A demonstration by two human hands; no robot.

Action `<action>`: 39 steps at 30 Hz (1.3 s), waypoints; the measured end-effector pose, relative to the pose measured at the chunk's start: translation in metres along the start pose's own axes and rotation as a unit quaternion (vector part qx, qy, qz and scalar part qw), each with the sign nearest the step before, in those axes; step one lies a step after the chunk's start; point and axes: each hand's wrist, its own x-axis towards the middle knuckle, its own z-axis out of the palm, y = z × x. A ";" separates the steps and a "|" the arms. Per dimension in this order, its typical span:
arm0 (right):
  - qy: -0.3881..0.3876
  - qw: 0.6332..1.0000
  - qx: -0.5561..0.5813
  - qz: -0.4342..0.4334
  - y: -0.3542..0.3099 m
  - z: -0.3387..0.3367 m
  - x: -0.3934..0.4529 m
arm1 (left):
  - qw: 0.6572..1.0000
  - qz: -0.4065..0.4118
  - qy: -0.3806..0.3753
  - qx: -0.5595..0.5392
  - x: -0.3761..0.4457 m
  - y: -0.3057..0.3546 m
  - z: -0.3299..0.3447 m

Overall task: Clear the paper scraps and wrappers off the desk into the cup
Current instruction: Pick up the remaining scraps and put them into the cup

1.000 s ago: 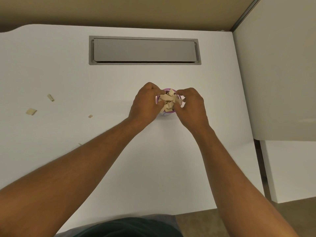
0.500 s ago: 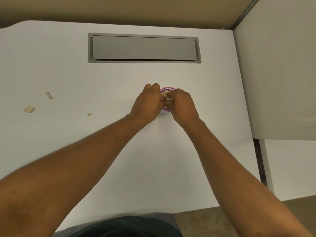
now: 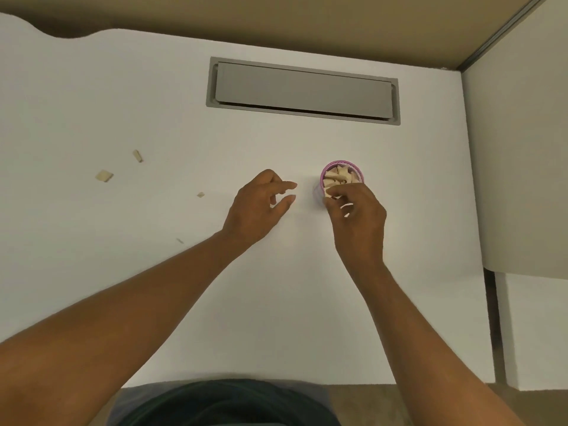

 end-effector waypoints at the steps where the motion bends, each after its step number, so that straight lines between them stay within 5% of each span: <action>1: -0.032 0.999 -0.010 -0.012 -0.001 0.012 -0.012 | 1.000 -0.016 0.008 0.000 -0.012 -0.010 -0.007; 6: -0.234 0.971 -0.046 -0.020 -0.004 0.083 -0.062 | 0.989 -0.121 0.082 0.009 -0.072 -0.077 -0.060; 13: -0.373 0.915 -0.115 -0.102 -0.030 0.172 -0.092 | 0.975 -0.188 0.090 0.080 -0.119 -0.142 -0.120; 18: -0.364 0.916 -0.135 -0.096 -0.046 0.218 -0.092 | 0.962 -0.227 0.048 0.144 -0.139 -0.167 -0.134; 28: -0.284 0.939 -0.170 -0.089 -0.051 0.250 -0.099 | 0.976 -0.168 0.024 0.139 -0.147 -0.178 -0.148; 34: -0.258 0.932 -0.213 -0.142 -0.059 0.254 -0.102 | 0.978 -0.144 0.054 0.142 -0.140 -0.197 -0.161; 39: -0.145 0.979 -0.125 -0.071 -0.057 0.254 -0.060 | 0.967 -0.154 0.121 0.165 -0.118 -0.215 -0.176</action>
